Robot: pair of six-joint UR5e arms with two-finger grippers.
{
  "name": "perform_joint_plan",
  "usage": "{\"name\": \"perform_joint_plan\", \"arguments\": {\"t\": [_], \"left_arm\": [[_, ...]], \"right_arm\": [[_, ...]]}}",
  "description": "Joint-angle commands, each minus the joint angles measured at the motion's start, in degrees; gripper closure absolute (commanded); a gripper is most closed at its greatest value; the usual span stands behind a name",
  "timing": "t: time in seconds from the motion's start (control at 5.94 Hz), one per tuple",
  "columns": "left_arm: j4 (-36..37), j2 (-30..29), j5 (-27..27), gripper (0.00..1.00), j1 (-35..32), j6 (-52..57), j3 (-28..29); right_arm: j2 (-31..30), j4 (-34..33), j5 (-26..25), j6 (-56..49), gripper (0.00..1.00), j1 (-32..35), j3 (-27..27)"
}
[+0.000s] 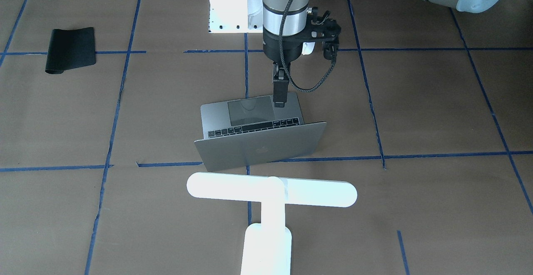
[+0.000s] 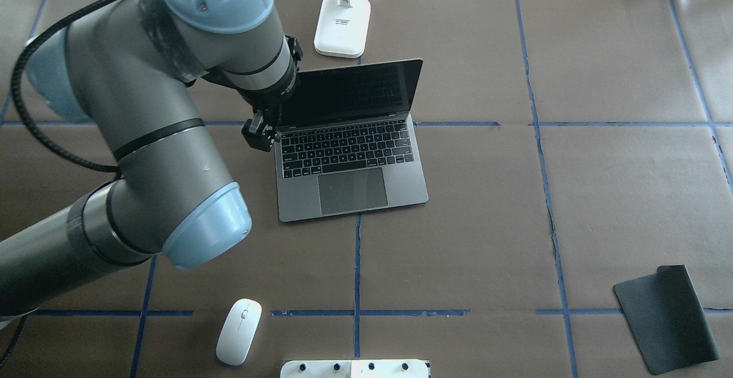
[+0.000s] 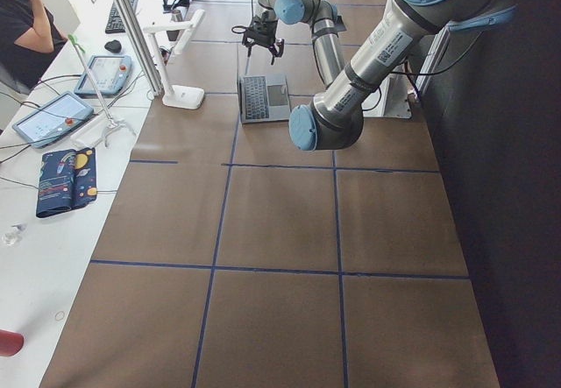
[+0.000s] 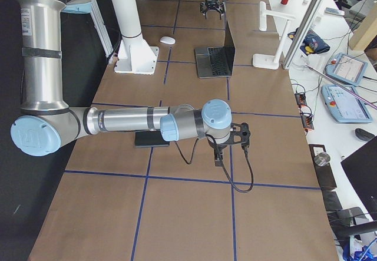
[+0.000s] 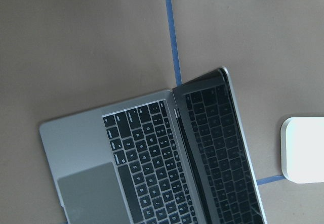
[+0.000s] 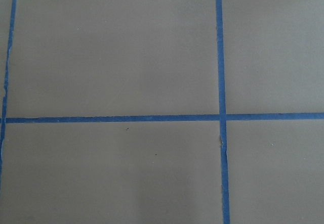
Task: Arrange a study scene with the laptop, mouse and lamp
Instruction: 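Release the laptop and lift the left gripper back toward the robot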
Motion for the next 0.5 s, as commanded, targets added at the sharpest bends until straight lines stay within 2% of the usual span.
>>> {"name": "perform_joint_plan", "arguments": {"t": [0.0, 0.34], "left_arm": [[0.62, 9.89, -0.33, 0.0, 2.15, 13.62, -13.43], [0.7, 12.83, -0.24, 0.0, 6.81, 22.71, -15.78]], "right_arm": [[-0.59, 0.09, 0.16, 7.51, 0.0, -2.68, 3.69], [-3.21, 0.17, -0.36, 19.46, 0.0, -10.57, 10.61]]}}
